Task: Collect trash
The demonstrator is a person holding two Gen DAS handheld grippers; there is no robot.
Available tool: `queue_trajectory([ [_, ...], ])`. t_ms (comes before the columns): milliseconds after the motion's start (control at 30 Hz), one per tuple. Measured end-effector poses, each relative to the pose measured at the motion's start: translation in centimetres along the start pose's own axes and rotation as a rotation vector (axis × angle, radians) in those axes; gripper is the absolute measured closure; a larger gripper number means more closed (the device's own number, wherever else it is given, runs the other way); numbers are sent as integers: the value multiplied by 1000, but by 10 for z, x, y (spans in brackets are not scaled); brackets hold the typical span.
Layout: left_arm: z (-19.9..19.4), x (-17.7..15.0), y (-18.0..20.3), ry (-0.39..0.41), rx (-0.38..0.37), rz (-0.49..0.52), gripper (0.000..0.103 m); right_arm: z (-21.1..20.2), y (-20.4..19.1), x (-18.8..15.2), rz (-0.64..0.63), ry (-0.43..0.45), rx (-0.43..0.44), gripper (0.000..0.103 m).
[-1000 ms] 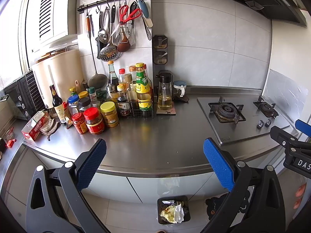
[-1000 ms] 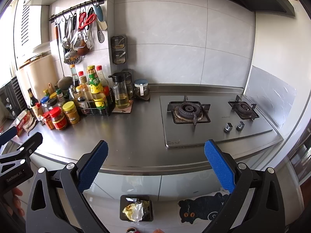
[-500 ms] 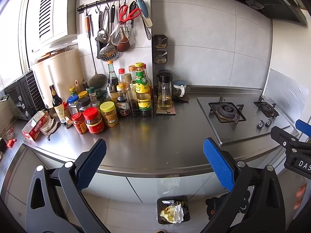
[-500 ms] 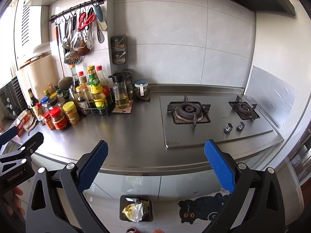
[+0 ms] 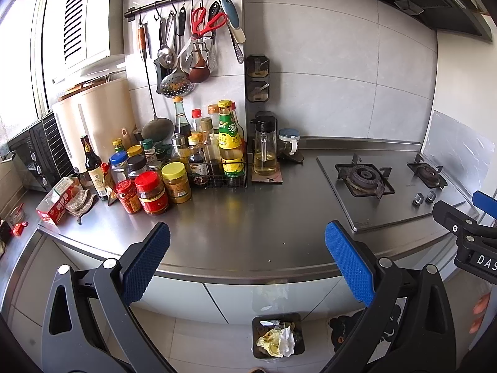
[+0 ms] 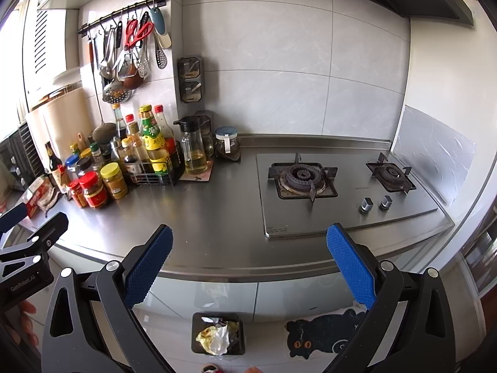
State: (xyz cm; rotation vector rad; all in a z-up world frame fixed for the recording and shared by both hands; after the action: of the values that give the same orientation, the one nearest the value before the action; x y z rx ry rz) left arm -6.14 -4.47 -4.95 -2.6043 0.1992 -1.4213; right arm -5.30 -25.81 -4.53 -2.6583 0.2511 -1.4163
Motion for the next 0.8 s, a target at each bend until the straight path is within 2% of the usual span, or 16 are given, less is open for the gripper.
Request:
queue_trajectory([
  [800, -3, 0, -4, 1, 6, -1, 8, 2, -5, -3, -4, -8, -1, 3],
])
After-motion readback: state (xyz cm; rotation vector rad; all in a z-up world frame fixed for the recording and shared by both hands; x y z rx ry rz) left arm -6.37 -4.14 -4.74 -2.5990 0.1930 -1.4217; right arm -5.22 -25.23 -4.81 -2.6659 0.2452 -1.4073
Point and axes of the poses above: each gripper's, at about its wrist camera, not at the fingertips, and z roughly the way its jaws point, y to its right, x to its top, the point moved 4 cm from there along z, roughly the way its jaws point, and after that the axes turned 13 degrees about z, right-handed, at the moved point
